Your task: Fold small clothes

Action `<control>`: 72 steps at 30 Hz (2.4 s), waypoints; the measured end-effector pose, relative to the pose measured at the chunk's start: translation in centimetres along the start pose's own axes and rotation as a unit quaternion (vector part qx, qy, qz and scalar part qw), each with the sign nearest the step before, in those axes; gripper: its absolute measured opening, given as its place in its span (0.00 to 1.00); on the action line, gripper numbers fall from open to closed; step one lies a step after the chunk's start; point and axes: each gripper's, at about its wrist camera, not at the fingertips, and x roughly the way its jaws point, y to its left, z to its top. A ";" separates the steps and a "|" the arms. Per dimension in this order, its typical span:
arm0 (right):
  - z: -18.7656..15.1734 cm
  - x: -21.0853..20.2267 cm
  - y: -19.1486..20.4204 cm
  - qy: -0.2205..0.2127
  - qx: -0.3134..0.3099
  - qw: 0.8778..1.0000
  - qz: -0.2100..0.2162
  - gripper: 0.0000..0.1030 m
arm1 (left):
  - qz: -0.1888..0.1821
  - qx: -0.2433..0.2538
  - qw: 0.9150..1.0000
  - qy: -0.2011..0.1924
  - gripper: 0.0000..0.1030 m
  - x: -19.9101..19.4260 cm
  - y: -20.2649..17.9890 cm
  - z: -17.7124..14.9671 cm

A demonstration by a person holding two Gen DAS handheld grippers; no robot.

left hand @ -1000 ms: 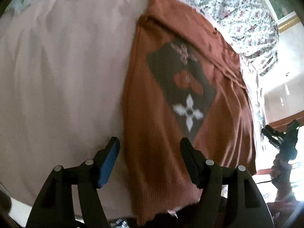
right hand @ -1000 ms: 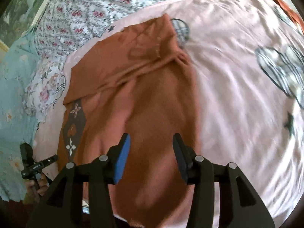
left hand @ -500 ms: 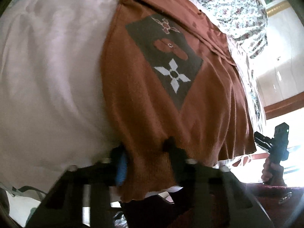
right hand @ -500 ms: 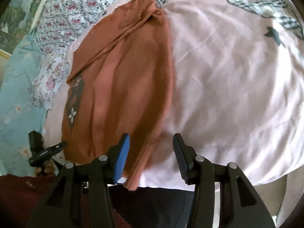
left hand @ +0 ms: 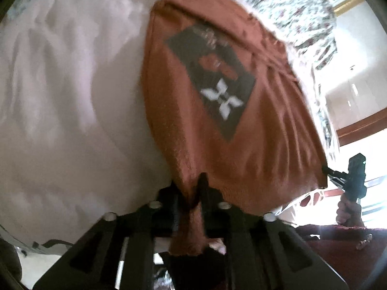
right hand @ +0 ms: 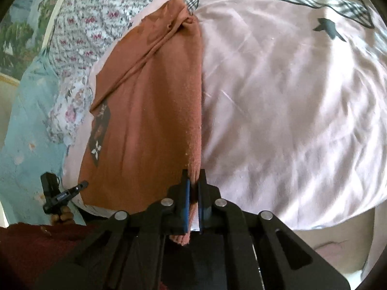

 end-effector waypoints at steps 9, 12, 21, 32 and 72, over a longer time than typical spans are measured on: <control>0.2 1.9 0.8 0.037 -0.015 0.999 0.010 0.06 | 0.004 0.007 1.000 -0.011 0.08 1.3 -0.4 -0.6; 0.1 1.1 0.7 0.030 -0.011 0.999 0.025 0.06 | 0.003 0.017 0.999 -0.030 0.06 0.0 -0.7 -1.1; 0.6 -0.6 1.2 -0.002 0.007 0.997 0.081 0.06 | -0.026 0.013 0.998 -0.061 0.05 -1.9 -1.7 0.1; 8.0 -4.4 5.9 -0.102 -0.030 0.988 0.112 0.06 | -0.056 0.023 0.986 -0.156 0.05 -7.3 -4.6 7.4; 37.1 12.5 3.4 -0.087 0.004 0.996 0.007 0.12 | 0.006 -0.093 0.982 -0.164 0.26 7.3 -1.3 35.8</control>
